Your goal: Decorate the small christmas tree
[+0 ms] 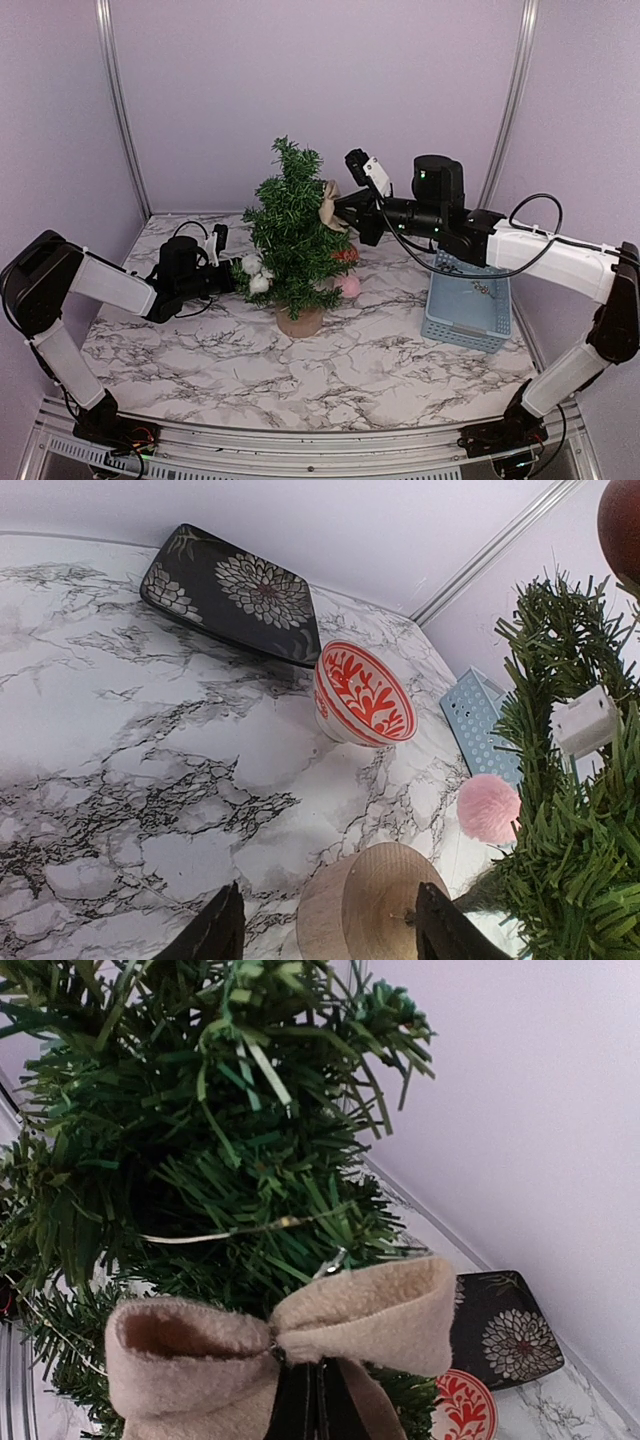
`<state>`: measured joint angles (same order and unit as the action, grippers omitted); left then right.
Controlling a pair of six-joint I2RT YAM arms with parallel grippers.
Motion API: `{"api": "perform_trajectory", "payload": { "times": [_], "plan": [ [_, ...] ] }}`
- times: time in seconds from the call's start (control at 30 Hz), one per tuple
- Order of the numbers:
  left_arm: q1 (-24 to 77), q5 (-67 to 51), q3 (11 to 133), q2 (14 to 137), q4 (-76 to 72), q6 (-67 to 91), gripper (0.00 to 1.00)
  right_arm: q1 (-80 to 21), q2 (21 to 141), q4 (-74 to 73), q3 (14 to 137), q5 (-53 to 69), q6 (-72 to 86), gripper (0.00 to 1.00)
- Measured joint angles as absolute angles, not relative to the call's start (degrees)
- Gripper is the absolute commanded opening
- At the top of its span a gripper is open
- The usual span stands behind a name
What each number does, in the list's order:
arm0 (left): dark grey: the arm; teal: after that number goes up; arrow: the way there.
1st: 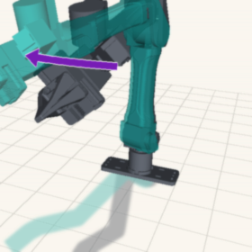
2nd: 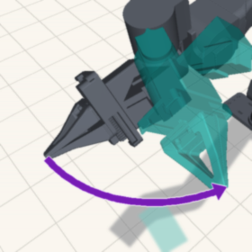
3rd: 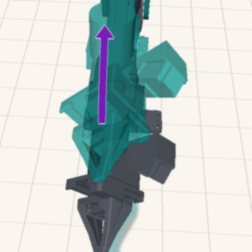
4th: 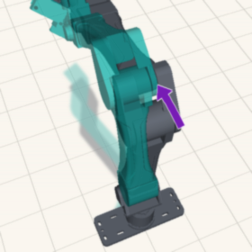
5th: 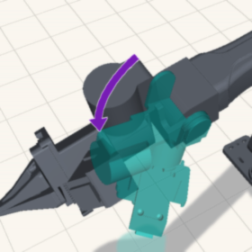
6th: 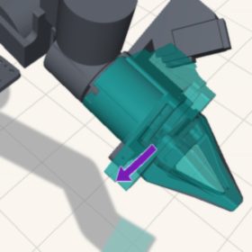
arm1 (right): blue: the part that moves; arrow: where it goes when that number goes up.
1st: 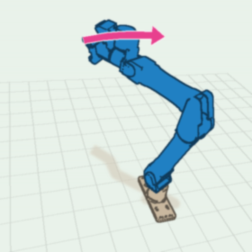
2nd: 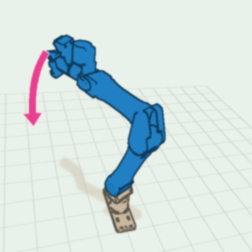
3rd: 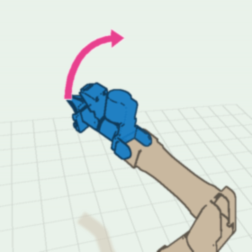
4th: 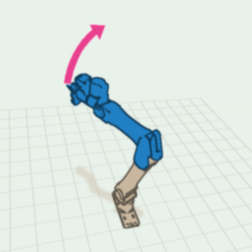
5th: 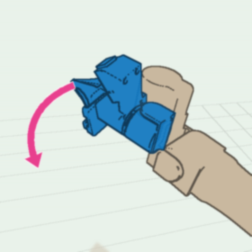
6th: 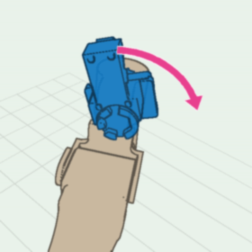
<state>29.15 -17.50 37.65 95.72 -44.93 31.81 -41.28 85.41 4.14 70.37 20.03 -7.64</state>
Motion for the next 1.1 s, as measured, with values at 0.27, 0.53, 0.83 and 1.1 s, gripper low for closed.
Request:
{"api": "perform_trajectory", "payload": {
  "times": [0.27,0.53,0.83,1.1],
  "plan": [
    [29.15,-17.5,37.65,95.72,-44.93,31.62,0.58,-41.17,87.18,2.37,70.61,20.62,-7.77,0.21],
    [29.15,-17.5,37.65,95.72,-44.95,31.53,0.59,-41.12,86.28,1.74,71.16,20.49,-8.1,0.41],
    [29.15,-17.47,37.65,95.44,-44.95,31.44,0.59,-40.82,82.37,1.5,71.18,19.86,-8.6,0.54],
    [29.15,-17.47,37.65,95.42,-44.93,31.44,0.59,-40.21,82.28,1.28,71.18,20.45,-8.38,0.47]
  ]
}}
